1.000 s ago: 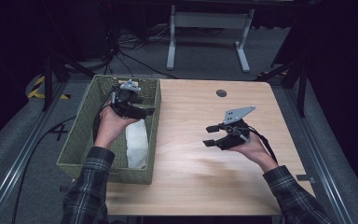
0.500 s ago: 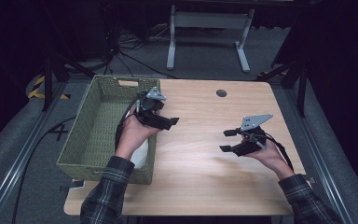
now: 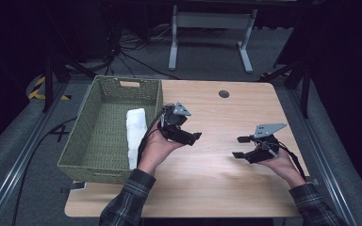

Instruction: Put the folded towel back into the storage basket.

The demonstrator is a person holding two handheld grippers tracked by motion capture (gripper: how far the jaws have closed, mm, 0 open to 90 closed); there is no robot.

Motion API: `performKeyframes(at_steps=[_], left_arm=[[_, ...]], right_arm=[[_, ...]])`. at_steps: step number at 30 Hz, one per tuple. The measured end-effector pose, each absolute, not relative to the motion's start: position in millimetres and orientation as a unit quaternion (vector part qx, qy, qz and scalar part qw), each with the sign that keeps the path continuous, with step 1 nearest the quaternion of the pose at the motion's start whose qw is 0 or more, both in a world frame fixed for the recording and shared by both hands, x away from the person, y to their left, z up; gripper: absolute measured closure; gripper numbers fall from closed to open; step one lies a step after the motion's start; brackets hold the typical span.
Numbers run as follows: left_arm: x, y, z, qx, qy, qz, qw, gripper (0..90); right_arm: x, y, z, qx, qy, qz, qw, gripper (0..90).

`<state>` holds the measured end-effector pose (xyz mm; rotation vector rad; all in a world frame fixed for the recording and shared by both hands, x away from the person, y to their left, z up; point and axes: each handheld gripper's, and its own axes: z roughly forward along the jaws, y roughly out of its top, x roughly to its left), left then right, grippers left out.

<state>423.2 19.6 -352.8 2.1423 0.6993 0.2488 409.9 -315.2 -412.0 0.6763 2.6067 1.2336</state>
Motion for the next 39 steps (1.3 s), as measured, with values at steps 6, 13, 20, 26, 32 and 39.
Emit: performKeyframes(at_steps=[6,13,20,26,32,39], left_arm=[[411.1,1.5,-371.4,0.861,0.269,0.096,0.422,16.0],[399.7,-14.2,-394.3,0.869,0.258,0.085,0.414,15.6],[391.5,-17.8,-419.4,0.871,0.260,0.081,0.408,15.5],[388.6,-16.4,-435.4,0.871,0.265,0.080,0.406,14.7],[389.3,-18.3,-451.6,0.874,0.272,0.083,0.394,13.3],[389.3,-25.2,-463.9,0.888,0.266,0.091,0.365,9.2]], right_arm=[[403.7,-327.0,-420.0,0.242,0.877,0.404,0.094,28.6],[398.4,-339.6,-426.5,0.256,0.871,0.408,0.098,25.7],[390.6,-355.3,-437.6,0.283,0.865,0.403,0.098,21.4],[385.5,-368.7,-447.5,0.306,0.859,0.397,0.104,18.7],[383.1,-376.7,-457.8,0.319,0.861,0.377,0.121,16.5],[382.2,-378.9,-464.7,0.321,0.863,0.361,0.146,15.8]])
